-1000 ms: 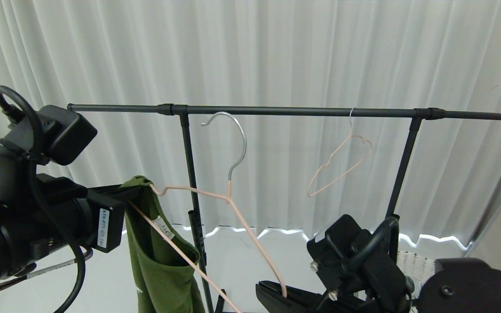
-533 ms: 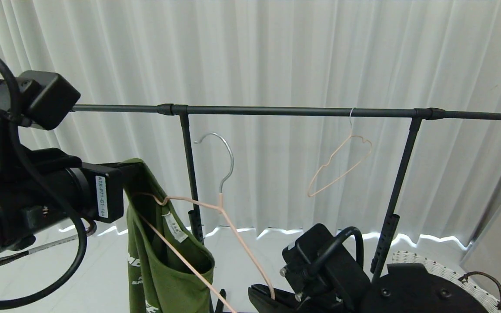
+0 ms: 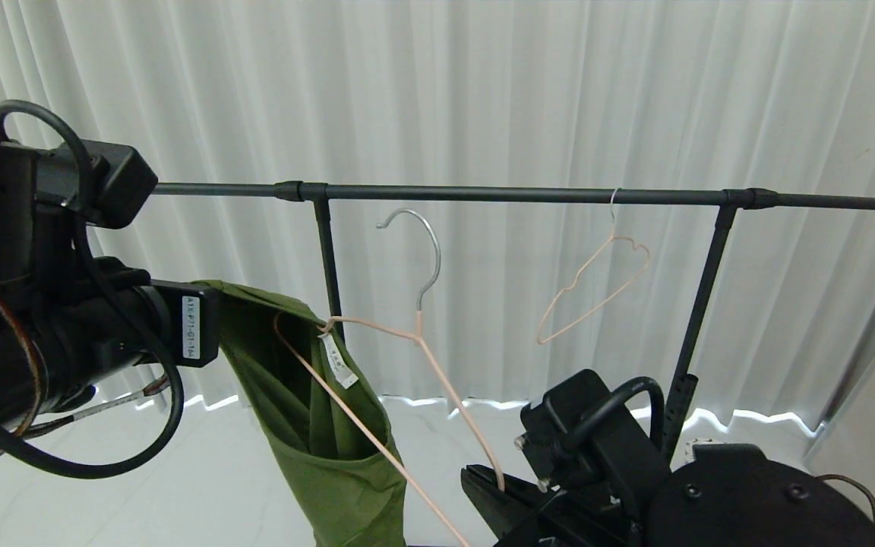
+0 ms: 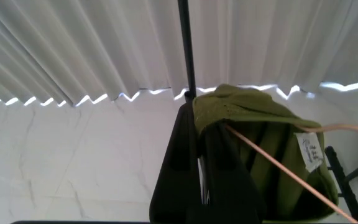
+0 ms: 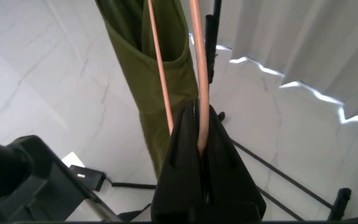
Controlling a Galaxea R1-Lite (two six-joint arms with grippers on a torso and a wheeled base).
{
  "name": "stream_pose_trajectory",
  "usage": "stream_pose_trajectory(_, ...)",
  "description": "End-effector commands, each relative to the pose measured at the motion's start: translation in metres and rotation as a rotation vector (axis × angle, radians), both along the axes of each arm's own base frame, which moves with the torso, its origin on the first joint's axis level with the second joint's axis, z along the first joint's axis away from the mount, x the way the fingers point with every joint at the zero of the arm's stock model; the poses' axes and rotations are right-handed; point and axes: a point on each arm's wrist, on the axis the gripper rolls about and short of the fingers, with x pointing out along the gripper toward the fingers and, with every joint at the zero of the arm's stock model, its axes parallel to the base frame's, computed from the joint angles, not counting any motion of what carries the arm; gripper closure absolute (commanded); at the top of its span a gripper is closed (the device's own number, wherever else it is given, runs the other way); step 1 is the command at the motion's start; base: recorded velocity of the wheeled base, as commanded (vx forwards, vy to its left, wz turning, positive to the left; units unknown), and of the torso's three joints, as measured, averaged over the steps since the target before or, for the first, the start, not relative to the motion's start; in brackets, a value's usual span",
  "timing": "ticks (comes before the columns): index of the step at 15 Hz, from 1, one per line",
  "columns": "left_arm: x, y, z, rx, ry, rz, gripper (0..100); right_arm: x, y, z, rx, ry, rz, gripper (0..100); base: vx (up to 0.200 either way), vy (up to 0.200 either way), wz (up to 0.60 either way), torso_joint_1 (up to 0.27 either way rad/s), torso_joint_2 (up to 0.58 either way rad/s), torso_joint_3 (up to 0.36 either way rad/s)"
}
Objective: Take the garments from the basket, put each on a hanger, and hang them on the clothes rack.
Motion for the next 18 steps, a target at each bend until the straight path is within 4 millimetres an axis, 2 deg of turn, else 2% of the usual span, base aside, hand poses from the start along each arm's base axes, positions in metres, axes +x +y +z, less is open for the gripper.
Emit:
stream_pose_trajectory(1,0.003,-0.002,-0.003,0.009,0.012,0.002,100,0.003,-0.003,0.003,0.003,-0.013,-0.019,100,0.000,0.000,0.00,0.000,0.00,0.000)
stream_pose_trajectory(8,0.000,-0.010,-0.003,0.010,0.012,-0.039,100,0.009,-0.009,0.005,-0.005,-0.036,-0.071,100,0.000,0.000,0.00,0.000,0.00,0.000)
stream_pose_trajectory(11,-0.004,-0.026,-0.006,0.018,0.024,-0.112,100,0.010,-0.010,0.006,-0.016,-0.050,-0.073,100,0.000,0.000,0.00,0.000,0.00,0.000)
stream_pose_trajectory(14,-0.019,-0.046,-0.003,-0.004,0.016,-0.230,100,0.011,-0.006,0.003,-0.025,-0.054,-0.085,100,0.000,0.000,0.00,0.000,0.00,0.000)
stream_pose_trajectory(18,-0.026,-0.058,0.013,-0.120,-0.017,-0.266,100,0.010,0.004,0.002,-0.024,-0.054,-0.064,100,0.000,0.000,0.00,0.000,0.00,0.000)
